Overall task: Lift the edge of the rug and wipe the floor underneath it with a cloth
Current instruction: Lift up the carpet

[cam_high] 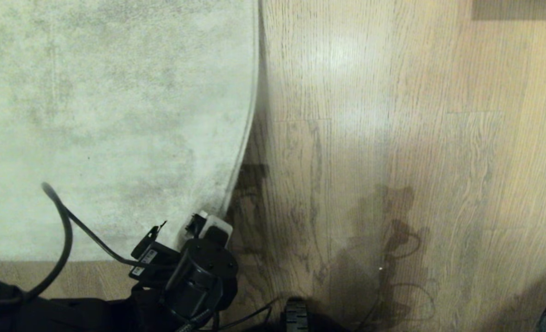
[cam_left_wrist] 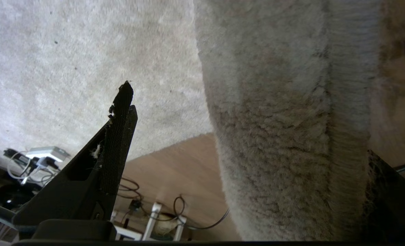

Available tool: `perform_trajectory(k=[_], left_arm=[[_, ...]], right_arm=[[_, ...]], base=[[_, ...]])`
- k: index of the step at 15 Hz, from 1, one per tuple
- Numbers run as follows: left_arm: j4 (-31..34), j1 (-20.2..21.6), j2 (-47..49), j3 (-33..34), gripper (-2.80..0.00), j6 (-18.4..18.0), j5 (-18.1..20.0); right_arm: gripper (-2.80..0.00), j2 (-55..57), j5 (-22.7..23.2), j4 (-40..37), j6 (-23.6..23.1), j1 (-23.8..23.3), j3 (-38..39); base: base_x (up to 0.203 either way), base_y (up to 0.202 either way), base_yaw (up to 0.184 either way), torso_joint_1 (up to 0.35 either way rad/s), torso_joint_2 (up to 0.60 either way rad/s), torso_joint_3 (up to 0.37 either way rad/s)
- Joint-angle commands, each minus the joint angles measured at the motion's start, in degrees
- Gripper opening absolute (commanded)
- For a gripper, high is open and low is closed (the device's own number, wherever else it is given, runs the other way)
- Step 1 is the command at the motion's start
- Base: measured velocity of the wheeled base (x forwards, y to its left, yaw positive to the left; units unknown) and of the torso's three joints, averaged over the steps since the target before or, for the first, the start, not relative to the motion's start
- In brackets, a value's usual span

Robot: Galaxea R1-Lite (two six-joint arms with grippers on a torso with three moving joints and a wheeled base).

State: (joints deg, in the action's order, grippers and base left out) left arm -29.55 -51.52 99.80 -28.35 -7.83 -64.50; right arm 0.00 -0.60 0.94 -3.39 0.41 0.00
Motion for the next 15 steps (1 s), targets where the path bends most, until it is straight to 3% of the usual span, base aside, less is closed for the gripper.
perform_trajectory(k=[1, 2, 8, 15], left_arm=[[-0.2, 0.1, -0.5, 0.4, 0.0, 0.0, -0.7], [-0.2, 0.1, -0.5, 0.4, -2.8, 0.0, -0.8], [-0.1, 0.5, -3.8, 0.4, -2.8, 0.1, -0.4], [0.0, 3.7, -10.3, 0.3, -2.8, -0.1, -0.2]], right_arm=[[-2.8, 0.0, 0.0, 0.0, 0.0, 0.0, 0.0], [-2.8, 0.0, 0.0, 0.0, 0.0, 0.0, 0.0], [-2.8, 0.0, 0.0, 0.0, 0.0, 0.0, 0.0], [-2.8, 0.0, 0.0, 0.0, 0.0, 0.0, 0.0]], base=[[0.0, 0.0, 0.0, 0.0, 0.0, 0.0], [0.0, 0.0, 0.0, 0.0, 0.0, 0.0], [0.0, 0.0, 0.0, 0.0, 0.0, 0.0], [0.0, 0.0, 0.0, 0.0, 0.0, 0.0]])
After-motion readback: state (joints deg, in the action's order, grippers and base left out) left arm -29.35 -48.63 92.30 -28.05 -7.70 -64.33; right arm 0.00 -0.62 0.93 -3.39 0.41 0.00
